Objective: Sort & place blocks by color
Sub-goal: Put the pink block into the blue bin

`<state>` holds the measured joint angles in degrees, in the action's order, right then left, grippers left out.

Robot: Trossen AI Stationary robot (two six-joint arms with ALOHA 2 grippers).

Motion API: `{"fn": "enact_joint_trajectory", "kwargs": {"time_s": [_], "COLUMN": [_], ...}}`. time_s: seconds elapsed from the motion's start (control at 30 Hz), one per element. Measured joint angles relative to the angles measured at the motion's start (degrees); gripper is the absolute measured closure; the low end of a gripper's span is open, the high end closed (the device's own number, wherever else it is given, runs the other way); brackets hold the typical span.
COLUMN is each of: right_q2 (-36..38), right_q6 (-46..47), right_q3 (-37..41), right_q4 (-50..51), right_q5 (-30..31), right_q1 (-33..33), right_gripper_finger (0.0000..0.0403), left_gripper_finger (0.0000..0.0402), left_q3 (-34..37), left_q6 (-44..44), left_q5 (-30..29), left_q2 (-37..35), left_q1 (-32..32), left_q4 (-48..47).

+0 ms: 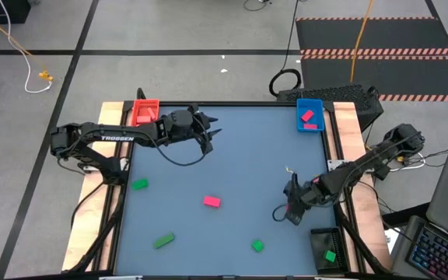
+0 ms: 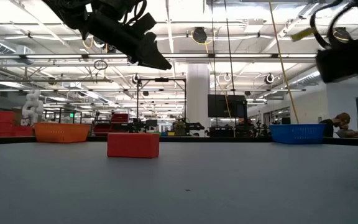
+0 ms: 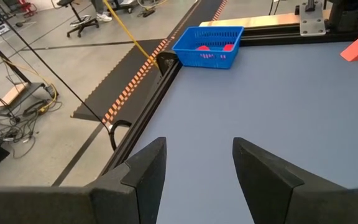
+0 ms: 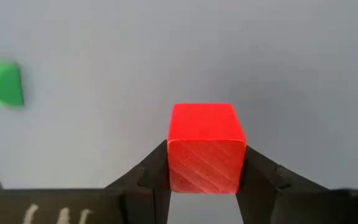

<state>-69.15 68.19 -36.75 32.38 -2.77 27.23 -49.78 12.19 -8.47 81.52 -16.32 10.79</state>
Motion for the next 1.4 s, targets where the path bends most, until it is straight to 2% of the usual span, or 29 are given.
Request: {"fn": "enact_joint_trajectory", "kwargs": {"time_s": [0.13,0.3,0.5,0.77,0.97,1.1,1.2,1.4], "right_q2": [5.43,12.0,18.01,18.49,16.68,15.26,14.6,14.36], "right_q6": [-7.76,-17.52,-33.85,-46.92,-51.46,-53.6,-54.38,-57.13], "right_q3": [-0.04,-0.04,-0.07,-0.07,-0.11,-0.11,-0.11,-0.11], "right_q4": [3.6,6.49,5.43,5.64,5.62,5.32,4.26,1.09], "right_q5": [8.98,23.27,31.15,30.17,29.76,29.69,29.65,29.44], "right_q1": [-6.57,-17.57,-33.68,-53.65,-64.42,-68.85,-71.45,-73.47], "right_gripper_finger": [0.0281,0.0281,0.0281,0.0281,0.0281,0.028,0.0264,0.0252], "left_gripper_finger": [0.0215,0.0215,0.0215,0.0215,0.0215,0.0215,0.0215,0.0215], "left_q3": [0.0,0.0,0.02,0.0,0.0,0.0,0.02,0.02], "left_q6": [-0.02,-0.31,-0.26,-0.24,-0.24,-0.22,-0.23,-0.28], "left_q5": [0.02,0.02,0.02,0.02,0.04,0.04,0.04,0.04], "left_q2": [0.0,0.0,0.0,0.0,0.0,0.0,0.0,0.0], "left_q1": [0.0,0.0,0.0,0.0,0.04,0.04,0.04,0.02], "left_q4": [0.33,1.18,1.18,1.09,1.05,1.01,1.01,0.95]}}
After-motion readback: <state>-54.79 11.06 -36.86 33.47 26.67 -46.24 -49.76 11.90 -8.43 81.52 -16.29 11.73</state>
